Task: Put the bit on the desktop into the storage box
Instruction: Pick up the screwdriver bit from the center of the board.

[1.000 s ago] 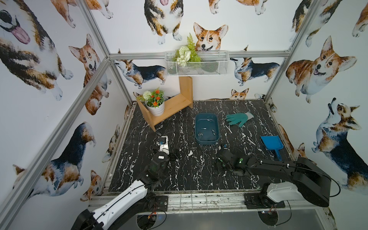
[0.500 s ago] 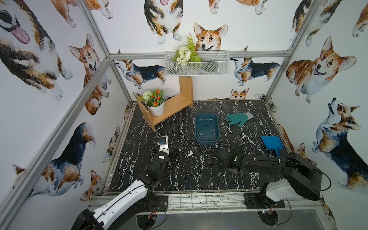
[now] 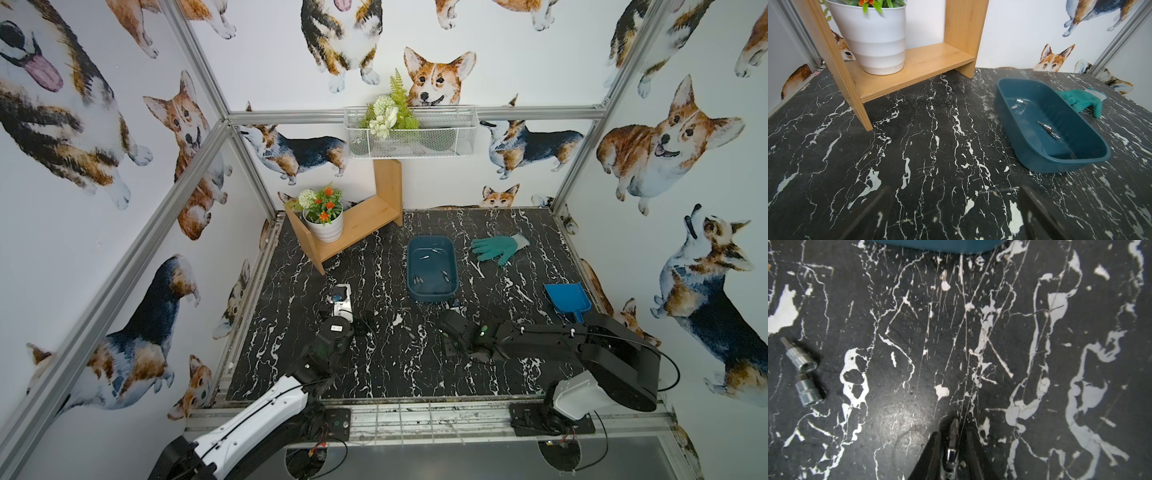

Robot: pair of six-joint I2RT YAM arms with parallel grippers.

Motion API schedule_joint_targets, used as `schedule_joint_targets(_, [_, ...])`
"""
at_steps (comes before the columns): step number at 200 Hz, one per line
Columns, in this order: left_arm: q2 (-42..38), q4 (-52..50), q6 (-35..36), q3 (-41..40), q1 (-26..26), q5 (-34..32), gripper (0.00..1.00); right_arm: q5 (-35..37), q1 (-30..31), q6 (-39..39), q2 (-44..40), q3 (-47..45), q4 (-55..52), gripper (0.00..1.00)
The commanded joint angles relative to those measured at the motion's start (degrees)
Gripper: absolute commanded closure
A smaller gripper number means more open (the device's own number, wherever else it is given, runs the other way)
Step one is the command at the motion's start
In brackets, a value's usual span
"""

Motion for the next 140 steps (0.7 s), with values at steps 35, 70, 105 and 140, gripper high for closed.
schedule_joint_targets(35, [-0.1, 1.6, 0.6, 0.0, 0.1, -0.4, 0.0, -1.3, 0.0, -1.1, 0.8, 0.4, -5.8, 0.83])
schedule_joint_targets(70, [-0.1, 1.7, 0.6, -0.1, 0.1, -0.4, 0.0, -1.2, 0.0, -1.9, 1.3, 1.5, -6.5, 0.87])
schedule_joint_targets(105, [-0.3, 1.5, 0.7, 0.0, 0.1, -0.4, 0.0, -0.8, 0.0, -2.1, 0.5, 2.1, -7.1, 0.88])
schedule_joint_targets(140, [-1.2, 1.8, 0.4, -0.5, 0.1, -0.4, 0.0, 0.2, 0.0, -3.3, -0.6, 3.2, -7.1, 0.89])
